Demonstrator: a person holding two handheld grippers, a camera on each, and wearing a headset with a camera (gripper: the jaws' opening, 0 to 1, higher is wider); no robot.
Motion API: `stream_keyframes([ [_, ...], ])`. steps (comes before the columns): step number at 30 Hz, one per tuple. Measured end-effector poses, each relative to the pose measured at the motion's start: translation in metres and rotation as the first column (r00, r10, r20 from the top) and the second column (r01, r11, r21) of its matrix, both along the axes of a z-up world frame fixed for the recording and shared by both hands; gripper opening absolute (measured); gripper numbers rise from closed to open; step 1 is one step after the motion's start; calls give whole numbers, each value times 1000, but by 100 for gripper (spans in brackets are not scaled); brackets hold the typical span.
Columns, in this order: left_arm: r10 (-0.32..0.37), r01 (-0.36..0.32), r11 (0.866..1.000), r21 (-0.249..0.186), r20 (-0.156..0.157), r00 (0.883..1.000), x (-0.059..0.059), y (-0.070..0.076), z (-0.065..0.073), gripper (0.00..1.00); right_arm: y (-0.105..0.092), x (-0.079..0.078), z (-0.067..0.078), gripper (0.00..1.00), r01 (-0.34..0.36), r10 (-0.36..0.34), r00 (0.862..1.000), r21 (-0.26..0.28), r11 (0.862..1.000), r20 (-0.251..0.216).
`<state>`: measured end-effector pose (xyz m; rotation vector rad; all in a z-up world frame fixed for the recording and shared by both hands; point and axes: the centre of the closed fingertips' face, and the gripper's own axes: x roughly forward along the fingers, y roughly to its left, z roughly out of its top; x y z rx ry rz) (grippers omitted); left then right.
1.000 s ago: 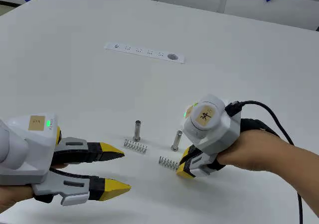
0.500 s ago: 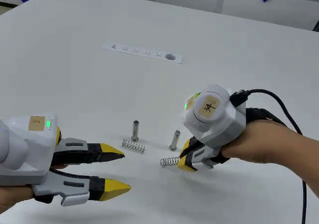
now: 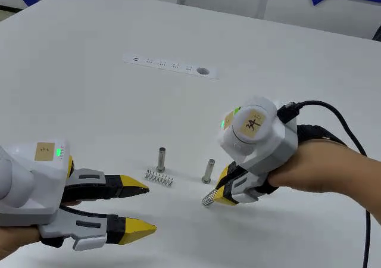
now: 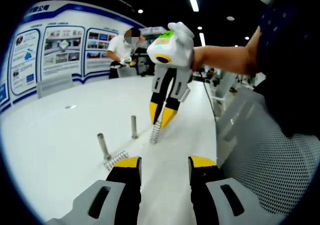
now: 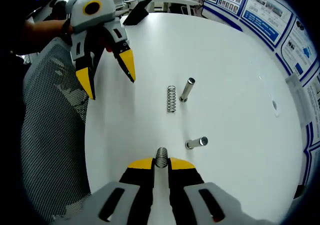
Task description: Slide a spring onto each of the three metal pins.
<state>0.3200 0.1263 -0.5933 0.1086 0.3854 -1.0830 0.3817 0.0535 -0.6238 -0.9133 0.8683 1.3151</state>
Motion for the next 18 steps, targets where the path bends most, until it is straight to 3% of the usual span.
stream_keyframes([
  [9, 1, -1, 1000, -2, 2, 1000, -1, 0, 1, 38, -4, -2, 12, 11, 5, -5, 1000, -5, 1000, -22],
  [18, 8, -8, 1000, -6, 8, 1000, -2, 1, 2, 38, -10, 9, 50, 11, -6, 6, 1000, -16, 1000, -1],
])
